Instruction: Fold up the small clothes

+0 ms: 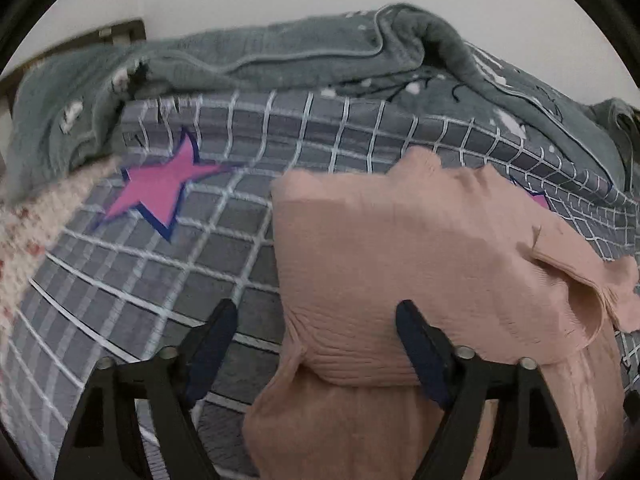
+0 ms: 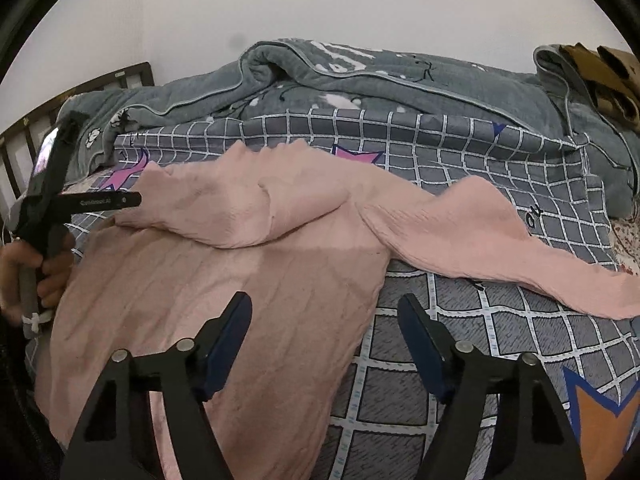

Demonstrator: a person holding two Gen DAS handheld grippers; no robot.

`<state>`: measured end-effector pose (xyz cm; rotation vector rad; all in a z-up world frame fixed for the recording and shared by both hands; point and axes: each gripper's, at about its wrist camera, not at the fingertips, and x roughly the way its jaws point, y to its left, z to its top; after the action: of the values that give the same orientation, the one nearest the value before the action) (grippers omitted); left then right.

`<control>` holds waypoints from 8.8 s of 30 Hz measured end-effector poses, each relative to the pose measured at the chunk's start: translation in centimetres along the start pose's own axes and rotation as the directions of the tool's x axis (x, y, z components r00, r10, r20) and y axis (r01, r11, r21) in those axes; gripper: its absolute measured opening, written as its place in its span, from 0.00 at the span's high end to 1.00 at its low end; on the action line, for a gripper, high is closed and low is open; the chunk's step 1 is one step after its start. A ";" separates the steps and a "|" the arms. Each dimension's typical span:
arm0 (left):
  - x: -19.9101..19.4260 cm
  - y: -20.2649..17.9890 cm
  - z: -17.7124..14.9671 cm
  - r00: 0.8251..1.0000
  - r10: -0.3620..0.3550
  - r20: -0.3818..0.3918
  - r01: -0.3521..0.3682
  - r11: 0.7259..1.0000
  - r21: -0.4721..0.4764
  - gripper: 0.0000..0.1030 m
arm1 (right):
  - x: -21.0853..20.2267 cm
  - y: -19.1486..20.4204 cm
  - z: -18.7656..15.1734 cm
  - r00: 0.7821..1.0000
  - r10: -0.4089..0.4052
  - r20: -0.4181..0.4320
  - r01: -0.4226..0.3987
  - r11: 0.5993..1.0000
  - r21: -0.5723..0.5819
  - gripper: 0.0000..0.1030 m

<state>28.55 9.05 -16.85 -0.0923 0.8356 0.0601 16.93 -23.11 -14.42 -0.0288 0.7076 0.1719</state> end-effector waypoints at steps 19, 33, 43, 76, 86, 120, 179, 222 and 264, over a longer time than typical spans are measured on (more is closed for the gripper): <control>-0.7 1.8 -0.5 0.997 0.039 0.067 -0.034 0.996 -0.079 0.90 | 5.9 5.1 8.6 1.000 -0.018 -0.016 0.016 0.992 -0.125 0.49; -0.1 1.1 0.2 0.997 -0.006 0.078 0.008 0.999 -0.034 0.89 | 9.4 3.4 8.3 0.999 0.008 -0.053 -0.010 1.000 -0.028 0.92; 0.7 0.8 0.2 0.997 -0.067 0.046 0.068 0.997 -0.027 0.71 | 6.5 -3.0 4.5 0.989 -0.073 -0.129 0.092 0.985 0.147 0.82; 3.0 5.5 0.5 0.989 -0.147 0.029 0.150 0.966 -0.212 0.86 | 0.5 -10.4 0.8 0.992 -0.119 -0.050 0.126 0.977 0.170 0.50; 1.0 6.4 0.2 0.994 -0.093 0.057 0.103 0.973 -0.207 0.69 | -0.6 -6.0 0.8 1.000 -0.008 -0.025 0.010 0.993 0.117 0.50; -12.7 5.1 -20.0 0.967 -0.208 -0.146 0.202 0.978 -0.055 0.58 | -8.5 2.4 -13.2 0.982 0.115 -0.151 -0.105 0.992 0.072 0.71; 1.7 -3.1 -0.6 0.997 -0.057 -0.042 0.057 0.998 -0.002 0.28 | -4.8 -19.8 -3.1 0.963 -0.252 -0.091 0.267 0.881 0.390 0.51; -1.3 0.4 -0.5 0.995 -0.054 0.084 0.060 0.996 -0.064 0.11 | -6.6 -18.2 11.9 0.912 -0.345 0.222 0.279 0.918 0.282 0.95; -3.1 3.5 -0.9 0.972 -0.193 0.132 0.192 0.981 0.022 0.18 | 5.0 0.2 7.3 0.997 -0.080 0.020 0.081 0.995 -0.050 0.55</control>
<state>25.54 12.36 -15.33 -0.1587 0.6891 -0.1190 25.34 -21.60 -12.17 -0.1045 0.6828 0.1125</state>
